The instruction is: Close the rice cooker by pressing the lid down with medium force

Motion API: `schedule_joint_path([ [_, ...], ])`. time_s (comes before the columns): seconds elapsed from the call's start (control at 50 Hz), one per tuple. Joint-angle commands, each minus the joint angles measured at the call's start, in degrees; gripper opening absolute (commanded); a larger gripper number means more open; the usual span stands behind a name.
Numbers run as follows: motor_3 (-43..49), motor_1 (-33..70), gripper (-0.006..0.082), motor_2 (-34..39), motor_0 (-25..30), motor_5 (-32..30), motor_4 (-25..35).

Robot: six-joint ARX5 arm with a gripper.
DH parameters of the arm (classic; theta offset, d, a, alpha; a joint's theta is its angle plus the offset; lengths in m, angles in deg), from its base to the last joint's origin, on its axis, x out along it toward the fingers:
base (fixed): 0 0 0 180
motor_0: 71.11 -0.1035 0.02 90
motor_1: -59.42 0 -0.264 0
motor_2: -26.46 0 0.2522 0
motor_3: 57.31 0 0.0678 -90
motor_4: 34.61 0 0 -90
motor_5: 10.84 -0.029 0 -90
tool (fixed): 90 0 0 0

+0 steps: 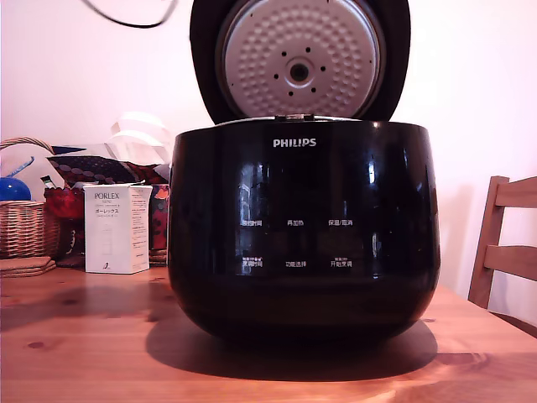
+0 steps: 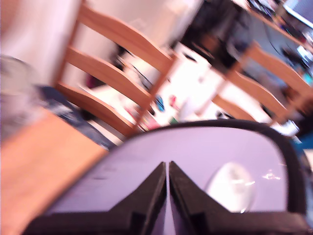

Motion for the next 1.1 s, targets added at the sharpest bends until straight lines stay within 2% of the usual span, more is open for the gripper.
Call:
schedule_joint_path([
  [0.0,1.29,1.33,-0.0023,0.31,0.81,-1.66,-0.15],
  [0.18,5.31,1.36,-0.0023,0.31,3.10,-3.15,-2.38],
  [0.46,8.57,1.57,-0.0023,0.31,3.19,-5.57,-10.60],
  [0.88,8.83,1.62,-0.0023,0.33,3.19,-7.61,-16.48],
  [1.08,8.41,1.62,-0.0023,0.48,3.98,-7.67,-17.31],
])
